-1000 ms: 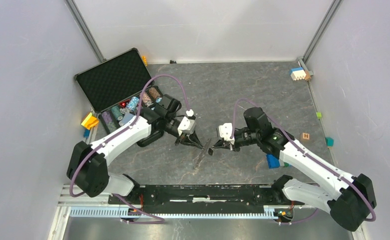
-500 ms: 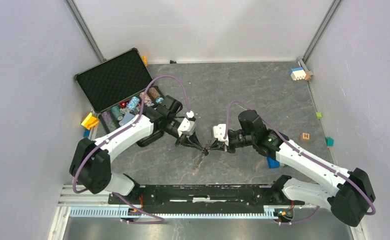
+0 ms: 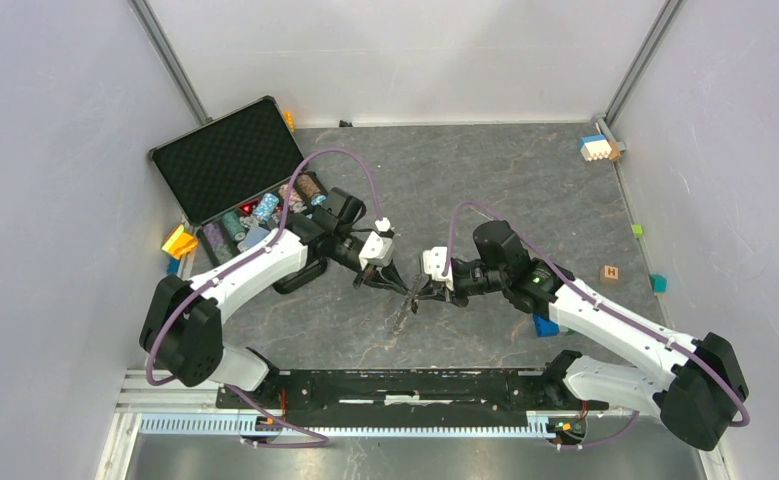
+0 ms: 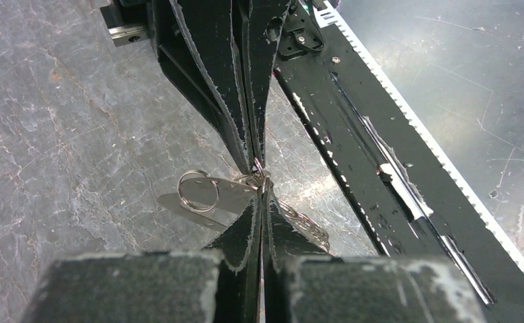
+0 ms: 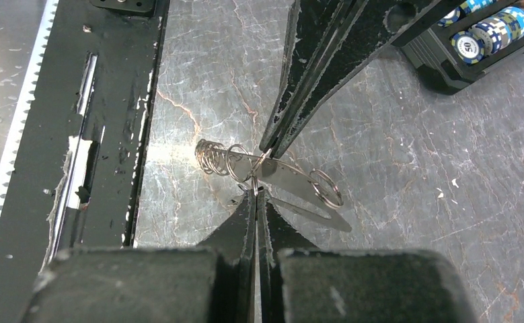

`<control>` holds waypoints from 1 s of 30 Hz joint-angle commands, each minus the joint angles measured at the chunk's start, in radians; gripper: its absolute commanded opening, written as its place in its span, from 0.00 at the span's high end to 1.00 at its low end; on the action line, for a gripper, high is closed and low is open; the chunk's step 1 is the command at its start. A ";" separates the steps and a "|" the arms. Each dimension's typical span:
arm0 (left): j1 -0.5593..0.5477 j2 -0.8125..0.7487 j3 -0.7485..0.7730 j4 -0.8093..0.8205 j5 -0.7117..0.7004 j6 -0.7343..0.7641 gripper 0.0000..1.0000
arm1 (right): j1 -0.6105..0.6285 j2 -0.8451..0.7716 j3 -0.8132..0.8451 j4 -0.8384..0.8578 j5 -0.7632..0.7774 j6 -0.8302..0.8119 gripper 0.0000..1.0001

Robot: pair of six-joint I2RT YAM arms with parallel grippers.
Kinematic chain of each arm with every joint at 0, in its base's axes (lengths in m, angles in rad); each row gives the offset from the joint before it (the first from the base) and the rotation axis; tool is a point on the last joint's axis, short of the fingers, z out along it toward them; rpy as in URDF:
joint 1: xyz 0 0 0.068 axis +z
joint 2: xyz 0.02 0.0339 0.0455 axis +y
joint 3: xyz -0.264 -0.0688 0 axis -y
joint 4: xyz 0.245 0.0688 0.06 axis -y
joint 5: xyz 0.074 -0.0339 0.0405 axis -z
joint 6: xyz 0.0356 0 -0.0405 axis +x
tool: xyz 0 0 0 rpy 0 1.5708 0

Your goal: Put the keys on the keyring

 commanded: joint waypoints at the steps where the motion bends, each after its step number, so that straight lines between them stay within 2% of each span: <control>1: 0.002 -0.031 -0.008 0.074 0.006 -0.062 0.98 | 0.009 -0.001 0.025 0.044 0.015 0.016 1.00; 16: 0.003 -0.048 -0.019 0.076 -0.007 -0.074 0.98 | 0.009 -0.046 0.019 0.021 0.130 -0.023 1.00; 21: -0.012 -0.070 -0.049 0.263 -0.111 -0.331 0.98 | 0.009 -0.042 0.035 0.003 0.055 -0.018 1.00; 26: -0.030 -0.069 -0.034 0.269 -0.150 -0.406 0.98 | 0.009 0.006 0.059 -0.004 0.019 -0.001 1.00; 30: -0.051 -0.073 -0.030 0.276 -0.217 -0.458 0.98 | 0.009 0.016 0.066 0.018 0.062 0.024 1.00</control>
